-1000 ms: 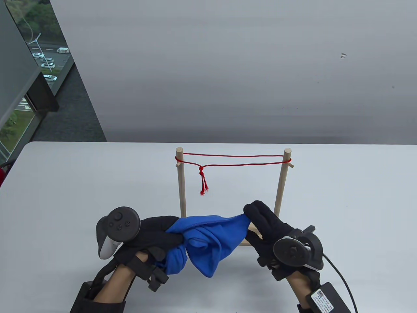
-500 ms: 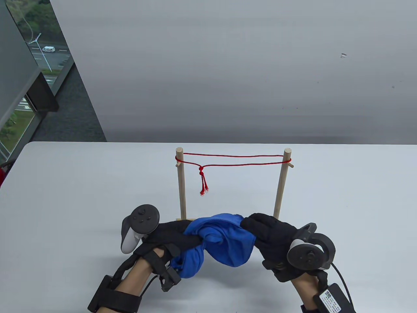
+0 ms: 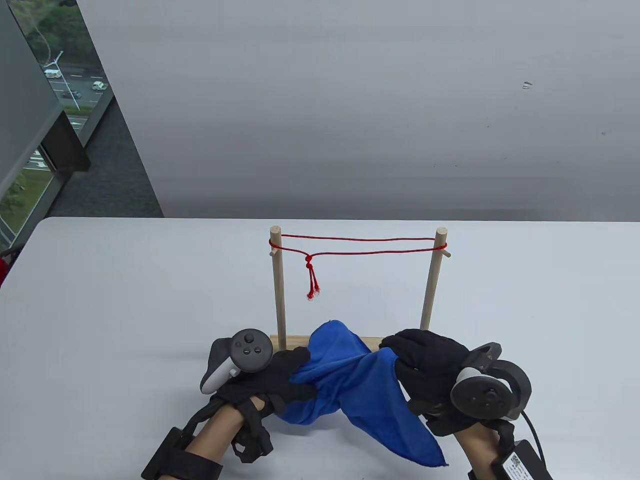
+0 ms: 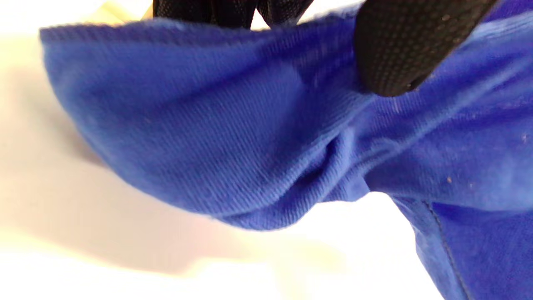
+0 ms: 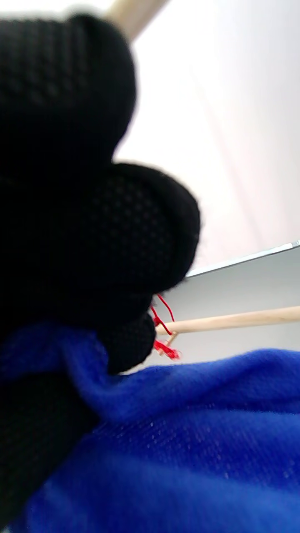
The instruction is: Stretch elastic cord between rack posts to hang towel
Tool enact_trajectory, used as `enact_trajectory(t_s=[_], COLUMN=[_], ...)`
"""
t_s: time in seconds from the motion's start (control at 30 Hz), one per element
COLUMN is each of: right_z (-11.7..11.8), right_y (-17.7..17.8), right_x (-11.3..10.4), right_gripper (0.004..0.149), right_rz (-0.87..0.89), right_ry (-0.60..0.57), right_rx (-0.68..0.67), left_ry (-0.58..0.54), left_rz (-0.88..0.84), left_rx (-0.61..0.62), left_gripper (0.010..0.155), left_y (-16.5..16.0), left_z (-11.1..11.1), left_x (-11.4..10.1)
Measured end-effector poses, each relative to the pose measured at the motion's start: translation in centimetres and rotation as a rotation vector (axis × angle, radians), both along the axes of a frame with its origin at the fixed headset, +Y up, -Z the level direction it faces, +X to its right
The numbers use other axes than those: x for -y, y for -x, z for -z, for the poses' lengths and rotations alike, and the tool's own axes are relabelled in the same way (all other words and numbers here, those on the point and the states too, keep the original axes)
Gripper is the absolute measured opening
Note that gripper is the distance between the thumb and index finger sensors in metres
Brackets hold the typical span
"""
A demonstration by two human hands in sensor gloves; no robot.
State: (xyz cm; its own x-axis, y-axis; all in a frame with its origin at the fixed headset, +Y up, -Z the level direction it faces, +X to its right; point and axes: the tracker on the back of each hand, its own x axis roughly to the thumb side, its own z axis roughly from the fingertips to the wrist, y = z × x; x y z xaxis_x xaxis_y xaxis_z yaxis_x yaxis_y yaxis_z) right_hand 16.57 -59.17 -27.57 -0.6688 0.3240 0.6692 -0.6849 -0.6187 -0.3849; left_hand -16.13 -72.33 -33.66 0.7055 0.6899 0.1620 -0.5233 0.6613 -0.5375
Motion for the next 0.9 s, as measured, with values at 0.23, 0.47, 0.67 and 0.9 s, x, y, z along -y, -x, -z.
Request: enact_trajectory(t_s=[0.23, 0.47, 0.67, 0.9], right_z=[-0.3, -0.1, 0.5, 1.3], right_y=[-0.7, 0.8, 2.6, 4.5], right_x=[-1.6, -2.6, -3.0, -3.2], right_gripper=[0.041, 0.041, 0.041, 0.041], right_rz=[-0.029, -0.096, -0.151, -0.195], right_ry=[-0.013, 0.013, 0.058, 0.113], right_rx=[0.148, 0.22, 0.23, 0.158], left_ry=[-0.13, -0.379, -0.399, -0.367], left_rz=[-0.022, -0.121, -0.251, -0.236], left_rx=[-0.101, -0.12, -0.028, 0.022], left_gripper=[0.082, 0.067, 0.067, 0.085], left_y=[1.7, 0.3, -2.7, -6.4], left_z=[-1.4, -4.1, -5.7, -5.1], left_x=[-2.3, -7.2, -10.1, -11.4])
